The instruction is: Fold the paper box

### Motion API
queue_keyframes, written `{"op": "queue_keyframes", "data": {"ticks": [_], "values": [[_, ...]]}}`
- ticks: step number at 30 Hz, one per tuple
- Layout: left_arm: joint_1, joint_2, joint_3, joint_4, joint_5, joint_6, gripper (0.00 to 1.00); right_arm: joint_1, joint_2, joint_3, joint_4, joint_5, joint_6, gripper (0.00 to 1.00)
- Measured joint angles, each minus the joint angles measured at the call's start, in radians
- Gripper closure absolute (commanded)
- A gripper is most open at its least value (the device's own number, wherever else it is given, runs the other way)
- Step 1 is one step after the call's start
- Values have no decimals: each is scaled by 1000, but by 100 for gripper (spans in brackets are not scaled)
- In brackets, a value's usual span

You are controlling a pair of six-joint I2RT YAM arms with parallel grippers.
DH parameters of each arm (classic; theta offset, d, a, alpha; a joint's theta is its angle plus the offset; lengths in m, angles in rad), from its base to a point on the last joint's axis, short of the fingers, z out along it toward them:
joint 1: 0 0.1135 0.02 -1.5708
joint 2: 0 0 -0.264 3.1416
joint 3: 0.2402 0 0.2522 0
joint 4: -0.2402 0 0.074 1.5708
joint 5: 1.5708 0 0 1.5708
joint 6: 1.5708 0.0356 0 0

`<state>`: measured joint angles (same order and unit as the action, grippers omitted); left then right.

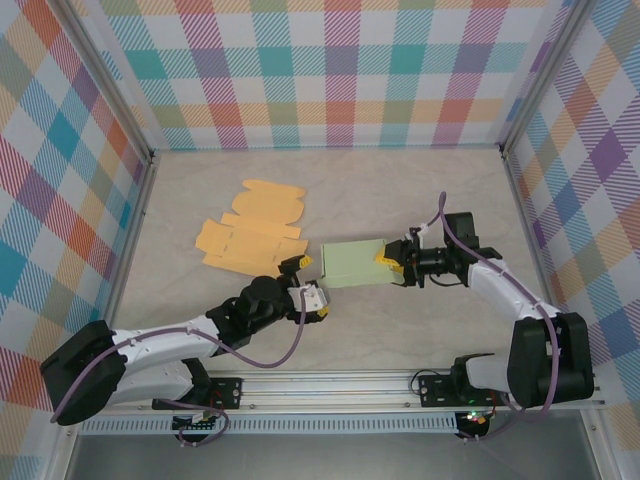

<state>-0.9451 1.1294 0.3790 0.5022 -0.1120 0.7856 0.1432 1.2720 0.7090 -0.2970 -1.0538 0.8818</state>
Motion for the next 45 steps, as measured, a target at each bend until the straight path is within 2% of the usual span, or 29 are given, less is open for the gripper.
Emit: {"op": "queue_keyframes", "data": {"ticks": [7, 16, 22, 30, 39, 45], "values": [[18, -51, 5, 59, 23, 19, 2, 0, 1, 0, -30, -32, -3, 55], [47, -86, 23, 35, 109, 22, 20, 0, 0, 16, -67, -77, -3, 53], [47, -78, 73, -21, 166, 36, 24, -3, 0, 22, -111, -100, -9, 51], [47, -55, 111, -84, 201, 55, 41, -6, 10, 33, -154, -108, -34, 50], [51, -45, 141, -136, 210, 45, 45, -12, 17, 41, -193, -104, -68, 41], [51, -8, 142, -139, 236, -10, 46, -40, 18, 47, -200, -73, -92, 31]]}}
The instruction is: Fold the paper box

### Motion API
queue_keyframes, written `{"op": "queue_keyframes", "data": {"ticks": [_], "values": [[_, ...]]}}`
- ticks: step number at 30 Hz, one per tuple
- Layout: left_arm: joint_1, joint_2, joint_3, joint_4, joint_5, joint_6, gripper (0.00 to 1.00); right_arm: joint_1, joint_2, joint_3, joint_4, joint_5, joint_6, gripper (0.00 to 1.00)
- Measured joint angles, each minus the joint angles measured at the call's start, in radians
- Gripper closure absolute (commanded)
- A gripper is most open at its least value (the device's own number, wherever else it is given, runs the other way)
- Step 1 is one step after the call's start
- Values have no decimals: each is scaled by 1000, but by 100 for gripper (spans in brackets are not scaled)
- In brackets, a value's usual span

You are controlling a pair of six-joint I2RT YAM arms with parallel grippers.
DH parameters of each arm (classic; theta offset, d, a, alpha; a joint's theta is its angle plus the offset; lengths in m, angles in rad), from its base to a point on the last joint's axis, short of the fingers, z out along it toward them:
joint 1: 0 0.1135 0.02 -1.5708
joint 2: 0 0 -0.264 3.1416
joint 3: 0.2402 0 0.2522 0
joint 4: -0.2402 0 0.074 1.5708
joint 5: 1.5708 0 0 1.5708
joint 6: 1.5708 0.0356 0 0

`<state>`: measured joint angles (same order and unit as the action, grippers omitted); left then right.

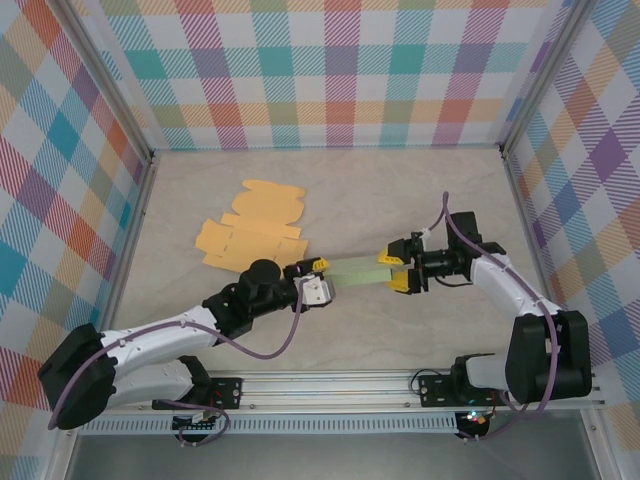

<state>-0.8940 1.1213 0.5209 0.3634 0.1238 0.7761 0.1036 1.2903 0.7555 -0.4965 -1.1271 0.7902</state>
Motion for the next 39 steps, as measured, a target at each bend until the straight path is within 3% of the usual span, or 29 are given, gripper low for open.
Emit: {"op": "queue_keyframes", "data": {"ticks": [3, 6, 9, 16, 26, 31, 39], "values": [[0, 36, 0, -2, 24, -45, 47, -19, 7, 7, 1, 24, -16, 28], [0, 87, 0, -3, 42, -87, 68, -38, 24, 8, 4, 54, -28, 28], [0, 159, 1, 4, 44, -122, 56, -45, 66, 7, 38, 79, -27, 29], [0, 299, 89, -9, 42, -143, 54, -46, 183, 6, 130, 120, -12, 31], [0, 309, 166, -27, 41, -113, 55, -61, 238, 7, 160, 125, -13, 32], [0, 248, 163, -58, 51, -87, 54, -72, 238, 7, 159, 130, -15, 32], [-14, -5, 163, -157, 95, -89, 53, -72, 207, -1, 159, 150, -21, 32]]}}
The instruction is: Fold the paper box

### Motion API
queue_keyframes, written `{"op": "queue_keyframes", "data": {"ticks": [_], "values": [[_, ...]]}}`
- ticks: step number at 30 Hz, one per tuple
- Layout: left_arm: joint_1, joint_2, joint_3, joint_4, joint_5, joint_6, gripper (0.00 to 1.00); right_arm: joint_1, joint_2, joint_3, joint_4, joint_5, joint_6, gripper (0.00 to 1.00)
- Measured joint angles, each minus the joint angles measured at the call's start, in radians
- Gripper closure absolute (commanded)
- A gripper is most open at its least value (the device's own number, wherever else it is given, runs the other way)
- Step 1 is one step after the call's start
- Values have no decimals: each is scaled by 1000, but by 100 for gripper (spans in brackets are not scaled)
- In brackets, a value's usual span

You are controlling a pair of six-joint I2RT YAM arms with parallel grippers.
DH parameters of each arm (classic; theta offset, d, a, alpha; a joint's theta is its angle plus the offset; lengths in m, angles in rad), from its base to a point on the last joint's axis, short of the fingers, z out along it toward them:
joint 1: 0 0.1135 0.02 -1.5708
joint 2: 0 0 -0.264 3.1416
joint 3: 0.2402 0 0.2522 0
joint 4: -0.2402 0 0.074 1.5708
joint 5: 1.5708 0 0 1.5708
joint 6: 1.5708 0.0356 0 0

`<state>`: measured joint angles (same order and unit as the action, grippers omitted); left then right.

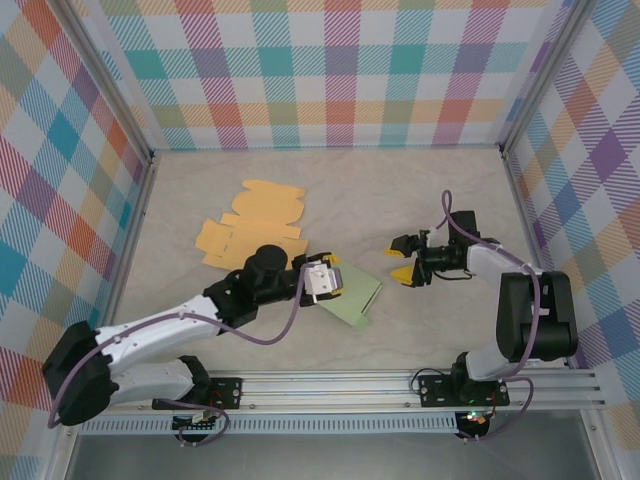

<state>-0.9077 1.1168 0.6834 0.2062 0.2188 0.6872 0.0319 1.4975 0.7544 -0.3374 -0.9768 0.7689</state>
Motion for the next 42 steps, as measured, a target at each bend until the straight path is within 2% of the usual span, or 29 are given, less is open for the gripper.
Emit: {"op": "queue_keyframes", "data": {"ticks": [4, 6, 9, 14, 19, 24, 29, 36, 42], "values": [[-1, -50, 36, -94, -86, -127, 51, 0, -77, -34, -10, 39, -13, 32], [5, -31, 87, -167, -147, -220, 40, 0, -140, -69, -18, 70, -21, 30], [27, 30, 156, -248, -213, -365, 32, 2, -263, -140, -28, 131, -21, 26], [97, 217, 197, -338, -303, -565, 32, 39, -500, -257, -34, 240, -1, 20], [193, 389, 209, -403, -295, -676, 35, 115, -618, -318, -27, 322, 31, 16], [238, 429, 209, -410, -248, -730, 39, 238, -598, -372, 21, 400, 74, 11], [244, 466, 202, -367, -187, -765, 42, 349, -492, -395, 130, 473, 119, 8], [248, 509, 177, -307, -124, -812, 54, 414, -381, -406, 275, 533, 160, 7], [249, 517, 154, -265, -109, -853, 57, 435, -342, -420, 366, 552, 190, 7]]}}
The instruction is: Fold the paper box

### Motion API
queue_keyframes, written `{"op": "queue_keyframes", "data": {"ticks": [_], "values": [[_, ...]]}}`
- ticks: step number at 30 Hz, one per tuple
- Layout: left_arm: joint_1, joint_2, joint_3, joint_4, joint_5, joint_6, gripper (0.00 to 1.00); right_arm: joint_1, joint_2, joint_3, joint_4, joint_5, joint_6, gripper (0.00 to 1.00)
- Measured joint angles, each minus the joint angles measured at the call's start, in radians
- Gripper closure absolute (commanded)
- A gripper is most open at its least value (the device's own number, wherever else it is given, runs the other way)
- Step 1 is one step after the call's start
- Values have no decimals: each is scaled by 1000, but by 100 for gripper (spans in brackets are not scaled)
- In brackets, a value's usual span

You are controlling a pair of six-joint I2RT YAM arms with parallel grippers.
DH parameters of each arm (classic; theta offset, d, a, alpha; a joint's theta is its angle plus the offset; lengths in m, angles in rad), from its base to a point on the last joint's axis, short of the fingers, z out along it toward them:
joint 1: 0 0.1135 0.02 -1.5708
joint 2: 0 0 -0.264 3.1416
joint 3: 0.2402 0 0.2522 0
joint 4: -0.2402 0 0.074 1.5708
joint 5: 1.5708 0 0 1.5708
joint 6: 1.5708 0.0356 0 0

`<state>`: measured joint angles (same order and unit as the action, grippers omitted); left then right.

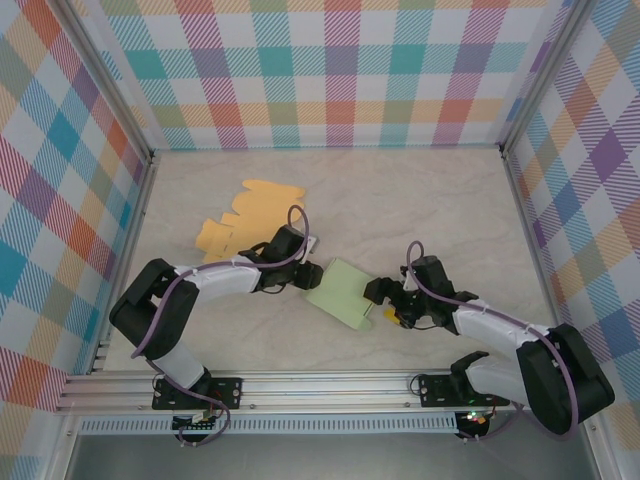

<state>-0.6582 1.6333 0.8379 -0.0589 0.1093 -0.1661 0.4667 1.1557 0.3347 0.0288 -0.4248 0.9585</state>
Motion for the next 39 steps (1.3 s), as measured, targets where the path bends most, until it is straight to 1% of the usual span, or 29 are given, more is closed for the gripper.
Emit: {"op": "queue_keyframes", "data": {"ticks": [7, 12, 14, 18, 21, 23, 27, 33, 39], "values": [[10, 0, -21, 29, 2, -27, 59, 5, 10, -3, 17, 14, 31, 8], [23, -13, -31, 2, 5, -48, 54, 10, 15, -3, 17, 24, 37, 8], [24, -49, -31, -24, 5, -55, 52, 15, 15, -1, 13, 32, 37, 8], [24, -155, -15, -51, -15, -78, 51, 28, 14, 3, 7, 50, 37, 8], [25, -230, -8, -45, -33, -101, 44, 37, 14, 6, 3, 65, 37, 8], [25, -253, -8, -42, -28, -113, 39, 42, 14, 7, 1, 73, 40, 8], [5, -227, -10, -40, -16, -130, 38, 45, 15, 8, 1, 81, 50, 8], [-29, -113, -21, -35, 6, -134, 38, 45, 23, 9, 9, 84, 69, 8], [-29, -60, -48, -1, 40, -152, 44, 45, 48, 20, 19, 82, 89, 8]]}}
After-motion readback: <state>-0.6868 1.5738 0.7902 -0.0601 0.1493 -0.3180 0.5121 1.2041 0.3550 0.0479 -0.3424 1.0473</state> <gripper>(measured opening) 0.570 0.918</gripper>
